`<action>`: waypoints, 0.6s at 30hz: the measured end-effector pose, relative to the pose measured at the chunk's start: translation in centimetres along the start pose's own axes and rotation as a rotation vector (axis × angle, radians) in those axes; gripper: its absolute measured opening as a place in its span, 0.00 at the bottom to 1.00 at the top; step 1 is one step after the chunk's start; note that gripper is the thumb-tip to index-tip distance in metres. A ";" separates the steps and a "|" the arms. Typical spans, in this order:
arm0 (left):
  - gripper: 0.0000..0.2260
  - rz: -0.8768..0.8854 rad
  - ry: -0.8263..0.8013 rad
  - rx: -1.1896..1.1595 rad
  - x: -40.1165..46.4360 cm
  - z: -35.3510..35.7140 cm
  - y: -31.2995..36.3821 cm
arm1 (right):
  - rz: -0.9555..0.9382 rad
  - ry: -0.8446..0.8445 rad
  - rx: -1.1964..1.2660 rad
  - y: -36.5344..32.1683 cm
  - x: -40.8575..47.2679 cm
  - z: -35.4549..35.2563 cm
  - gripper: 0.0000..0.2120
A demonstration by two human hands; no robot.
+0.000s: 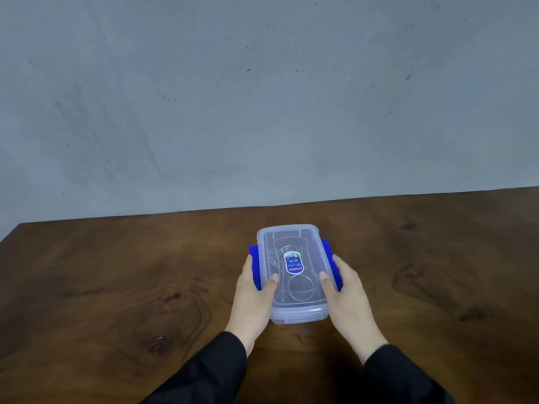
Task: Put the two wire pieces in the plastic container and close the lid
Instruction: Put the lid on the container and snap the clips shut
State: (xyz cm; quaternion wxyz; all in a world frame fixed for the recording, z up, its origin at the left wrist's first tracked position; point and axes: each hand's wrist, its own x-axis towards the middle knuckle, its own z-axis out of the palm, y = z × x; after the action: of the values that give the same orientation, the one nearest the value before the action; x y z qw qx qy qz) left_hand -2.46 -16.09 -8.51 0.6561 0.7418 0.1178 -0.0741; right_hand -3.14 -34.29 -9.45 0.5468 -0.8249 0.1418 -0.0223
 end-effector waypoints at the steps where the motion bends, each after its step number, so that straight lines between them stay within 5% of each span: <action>1: 0.20 0.001 -0.015 0.037 -0.1 0.1 0.0 | -0.027 -0.027 -0.024 0.3 -0.1 0.1 0.24; 3: 0.18 -0.025 -0.038 0.020 -0.3 0.3 0.2 | 0.006 -0.076 0.010 0.5 -0.2 0.4 0.24; 9: 0.40 -0.184 0.010 -0.174 0.2 -0.2 0.7 | 0.228 -0.064 0.193 0.1 0.4 -0.2 0.36; 14: 0.31 -0.063 0.090 -0.064 0.4 0.1 0.8 | 0.175 0.020 0.136 -0.3 1.2 -0.7 0.36; 18: 0.14 -0.060 0.014 -0.091 0.1 0.7 0.3 | 0.087 0.005 0.128 0.2 0.7 0.4 0.14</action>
State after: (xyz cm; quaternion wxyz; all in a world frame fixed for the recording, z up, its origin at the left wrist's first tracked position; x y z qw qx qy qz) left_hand -2.25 -16.83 -8.38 0.6858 0.7078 0.1479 -0.0831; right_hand -2.48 -34.19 -9.82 0.5985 -0.7812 0.1772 -0.0094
